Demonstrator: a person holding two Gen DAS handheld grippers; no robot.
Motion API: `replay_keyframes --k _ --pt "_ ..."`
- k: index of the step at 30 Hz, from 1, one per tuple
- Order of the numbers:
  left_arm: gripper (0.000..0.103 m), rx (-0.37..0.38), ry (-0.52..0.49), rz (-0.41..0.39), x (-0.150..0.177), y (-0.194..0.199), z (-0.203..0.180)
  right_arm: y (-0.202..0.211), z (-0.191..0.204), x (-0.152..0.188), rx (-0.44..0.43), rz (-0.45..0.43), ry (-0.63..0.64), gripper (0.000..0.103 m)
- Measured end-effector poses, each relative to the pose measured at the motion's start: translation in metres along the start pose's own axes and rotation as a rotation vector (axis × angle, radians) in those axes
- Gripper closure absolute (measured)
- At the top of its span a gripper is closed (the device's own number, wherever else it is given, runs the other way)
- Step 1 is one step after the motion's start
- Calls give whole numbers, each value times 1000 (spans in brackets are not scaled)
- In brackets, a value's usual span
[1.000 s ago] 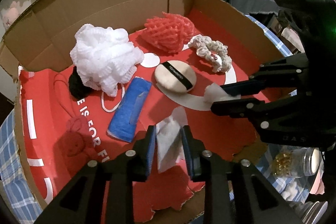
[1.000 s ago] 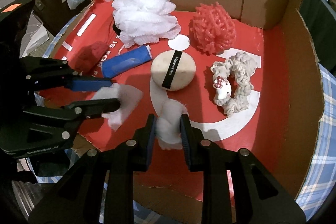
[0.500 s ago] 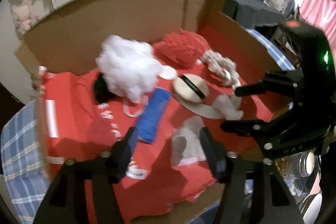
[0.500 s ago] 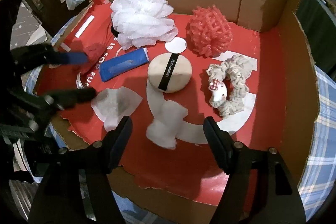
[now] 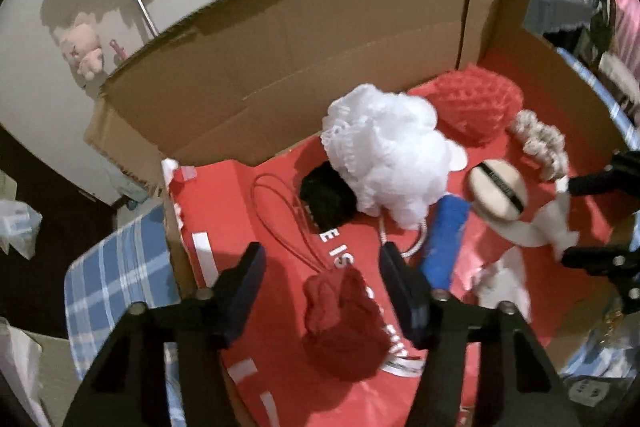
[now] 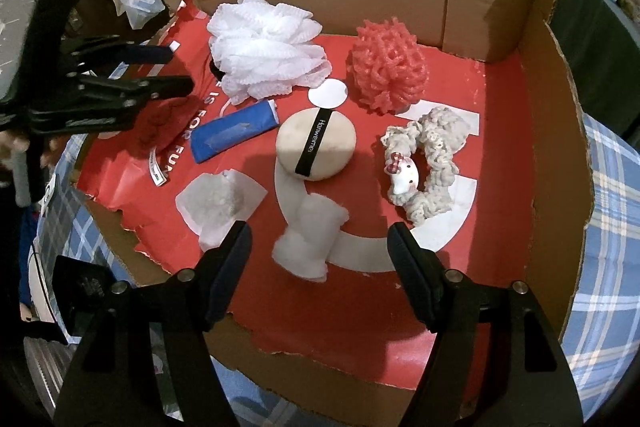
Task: Organize soft objects
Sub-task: 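Withdraw both open tools from the box back over the table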
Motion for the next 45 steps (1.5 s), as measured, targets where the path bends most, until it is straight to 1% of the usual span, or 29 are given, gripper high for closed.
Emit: replay_keyframes --k 9,11,13,15,16,20,23,28,33,35,39,42,45 --pt "47 -81 -132 9 -22 -22 -2 5 -2 4 -27 -4 -8 34" --pt "62 -83 -160 12 -27 -27 -4 3 -2 5 -31 -2 -8 34" --pt "69 -88 -174 14 -29 -30 -4 3 -1 5 -35 -1 -8 34" --pt "83 -72 -177 18 -30 -34 -3 2 0 6 -40 0 -7 34" --pt "94 -63 -180 23 -30 -36 -4 2 0 6 -43 1 -6 34" --pt "95 -44 -188 8 -31 -35 -3 3 3 6 -45 -2 1 34" --pt "95 -16 -178 -12 -32 -23 0 3 6 5 -46 -3 7 34" --pt "95 5 -155 -55 -35 1 5 5 11 3 -50 -12 7 34" --pt "95 6 -157 -53 -31 9 10 7 14 3 -49 -15 11 34" --pt "95 -3 -161 -51 -33 3 6 7 15 4 -50 -15 13 34" --pt "95 36 -132 -59 -29 4 -5 9 13 5 -50 -16 7 34" --pt "95 45 -138 -92 -33 13 -7 10 11 5 -48 -19 0 34" --pt "96 71 -111 -132 -39 30 -8 13 9 6 -49 -25 -7 34"
Point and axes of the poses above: each gripper's, at about its wrist camera, not at the fingertips, and y roughly against the way its jaws point, z to its left, x to its underside, the point moved 6 cm from there along -y, roughly the way its jaws point, and after that the axes turned 6 degrees about x, right-handed, at the moved point
